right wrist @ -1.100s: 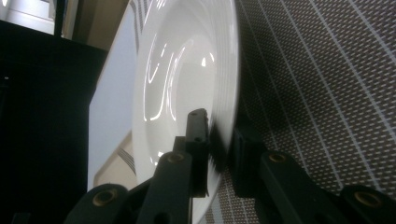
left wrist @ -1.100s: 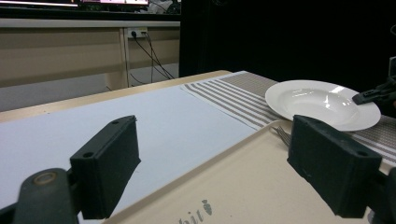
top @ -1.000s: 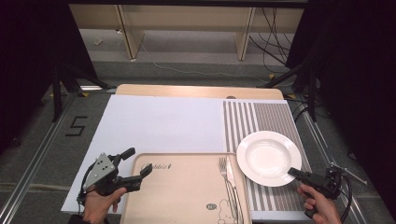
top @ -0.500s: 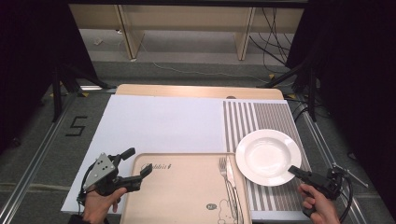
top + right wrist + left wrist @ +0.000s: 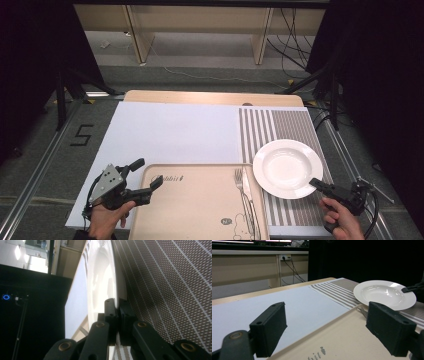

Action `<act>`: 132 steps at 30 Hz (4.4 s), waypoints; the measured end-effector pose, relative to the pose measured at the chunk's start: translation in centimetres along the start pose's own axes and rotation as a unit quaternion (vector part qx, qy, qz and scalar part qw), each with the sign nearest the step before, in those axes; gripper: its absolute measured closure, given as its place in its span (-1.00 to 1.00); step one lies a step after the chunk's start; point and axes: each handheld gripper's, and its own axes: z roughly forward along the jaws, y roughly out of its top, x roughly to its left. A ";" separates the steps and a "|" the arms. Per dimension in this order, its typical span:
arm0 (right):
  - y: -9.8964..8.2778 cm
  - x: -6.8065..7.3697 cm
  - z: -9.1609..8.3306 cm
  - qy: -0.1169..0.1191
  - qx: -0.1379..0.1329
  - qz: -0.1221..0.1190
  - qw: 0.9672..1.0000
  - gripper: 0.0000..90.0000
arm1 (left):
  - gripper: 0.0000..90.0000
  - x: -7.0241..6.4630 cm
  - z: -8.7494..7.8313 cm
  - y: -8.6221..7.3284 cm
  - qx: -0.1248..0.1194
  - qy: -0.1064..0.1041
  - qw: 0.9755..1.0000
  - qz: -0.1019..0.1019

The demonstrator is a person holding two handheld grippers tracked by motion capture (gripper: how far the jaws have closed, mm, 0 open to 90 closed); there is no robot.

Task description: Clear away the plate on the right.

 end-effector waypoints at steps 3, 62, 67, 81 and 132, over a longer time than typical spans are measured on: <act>-0.1 -0.3 0.0 0.006 -0.009 -0.008 1.000 0.95 | -0.64 0.0 0.0 0.0 -0.001 0.001 1.000 0.000; -3.4 2.8 1.5 0.085 0.044 0.024 0.995 0.95 | -0.64 0.0 -0.1 0.0 0.000 0.003 1.000 0.001; -3.8 3.1 1.8 0.087 0.047 0.023 0.995 0.95 | -0.65 0.0 -0.1 0.0 0.000 0.002 1.000 0.001; -5.2 4.0 2.9 0.100 0.070 0.015 0.992 0.95 | -0.65 0.1 0.0 -0.1 -0.004 0.001 1.000 0.001; -11.9 6.5 8.4 0.093 0.207 -0.031 0.973 0.94 | -0.64 0.0 -0.2 0.0 -0.003 0.002 1.000 0.001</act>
